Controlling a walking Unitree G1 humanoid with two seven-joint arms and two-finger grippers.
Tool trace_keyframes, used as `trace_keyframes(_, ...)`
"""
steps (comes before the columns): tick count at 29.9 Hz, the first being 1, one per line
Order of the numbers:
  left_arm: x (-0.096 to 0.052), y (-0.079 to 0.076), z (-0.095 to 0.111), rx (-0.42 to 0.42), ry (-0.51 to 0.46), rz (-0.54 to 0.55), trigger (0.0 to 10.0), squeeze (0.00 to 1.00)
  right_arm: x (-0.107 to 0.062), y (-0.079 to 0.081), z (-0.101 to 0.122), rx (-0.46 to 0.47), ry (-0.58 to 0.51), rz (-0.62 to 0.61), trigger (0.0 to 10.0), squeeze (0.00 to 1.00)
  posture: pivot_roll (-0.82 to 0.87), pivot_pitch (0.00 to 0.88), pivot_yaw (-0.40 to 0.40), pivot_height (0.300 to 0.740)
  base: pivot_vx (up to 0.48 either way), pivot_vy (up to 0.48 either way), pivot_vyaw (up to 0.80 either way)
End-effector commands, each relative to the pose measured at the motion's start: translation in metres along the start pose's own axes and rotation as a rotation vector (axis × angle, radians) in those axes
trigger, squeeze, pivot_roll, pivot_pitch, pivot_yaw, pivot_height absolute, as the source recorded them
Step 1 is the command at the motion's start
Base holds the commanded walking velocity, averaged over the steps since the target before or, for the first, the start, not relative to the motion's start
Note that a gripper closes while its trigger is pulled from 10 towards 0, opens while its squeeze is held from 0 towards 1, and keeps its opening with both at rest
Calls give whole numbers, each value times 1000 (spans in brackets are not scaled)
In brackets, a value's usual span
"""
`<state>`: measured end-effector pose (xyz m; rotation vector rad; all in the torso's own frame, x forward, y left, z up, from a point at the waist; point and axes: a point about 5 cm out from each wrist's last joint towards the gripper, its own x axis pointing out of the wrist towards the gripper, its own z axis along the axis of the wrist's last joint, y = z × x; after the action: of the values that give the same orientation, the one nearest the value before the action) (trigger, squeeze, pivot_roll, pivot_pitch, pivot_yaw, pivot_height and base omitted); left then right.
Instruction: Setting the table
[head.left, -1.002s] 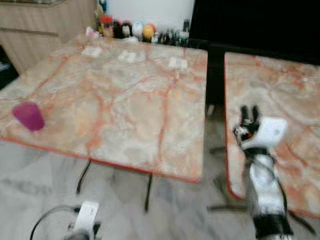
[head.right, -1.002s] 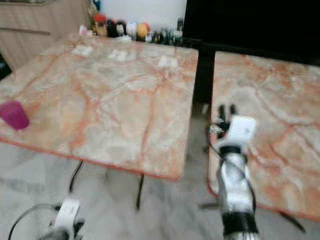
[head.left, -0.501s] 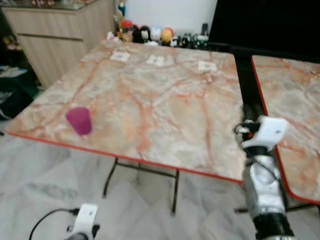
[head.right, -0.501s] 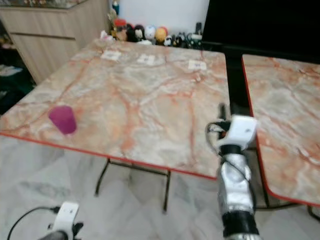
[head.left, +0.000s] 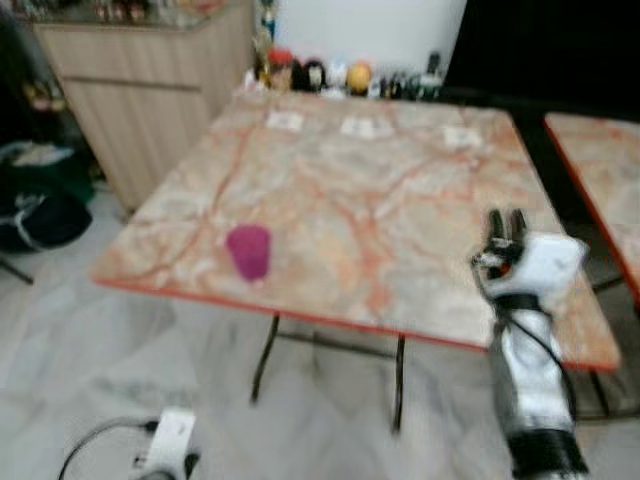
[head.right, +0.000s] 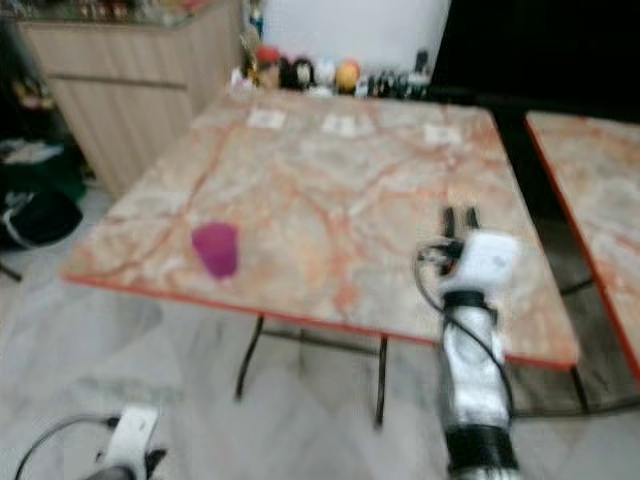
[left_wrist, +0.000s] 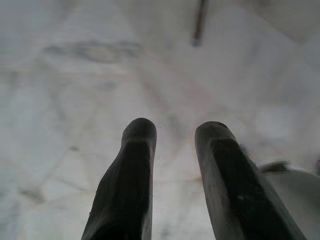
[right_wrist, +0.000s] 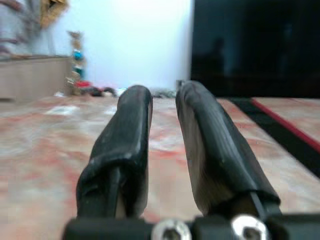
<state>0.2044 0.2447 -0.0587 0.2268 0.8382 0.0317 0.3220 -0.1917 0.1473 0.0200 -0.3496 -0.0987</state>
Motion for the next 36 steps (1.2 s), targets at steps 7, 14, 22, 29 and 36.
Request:
trace_keyframes(7, 0, -6, -4, -3, 12, -11, 10000, 0, -3, -17, 5, -41, -19, -54, 10000, 0, 57, 3, -9, 740, 0, 120, 0)
trace_keyframes(14, 0, -7, -4, -2, 13, -12, 10000, 0, -8, -29, 9, -80, -38, -126, 10000, 0, 56, 4, -11, 740, 0, 0, 0)
trace_keyframes(22, 0, -9, -4, 10, 10, -16, 10000, 0, -37, -60, 14, -160, -33, -312, 10000, 0, 57, 3, -23, 740, 0, 0, 0)
trace_keyframes(29, 0, -10, -4, 15, 10, -21, 10000, 0, -81, -97, 21, -308, 9, -556, 10000, 0, 48, 3, -28, 740, 0, 0, 0)
trace_keyframes(36, 1, -14, -3, 18, 10, -29, 10000, 0, -137, -133, -11, -310, 245, -868, 10000, 0, 42, 1, -32, 740, 0, 0, 0)
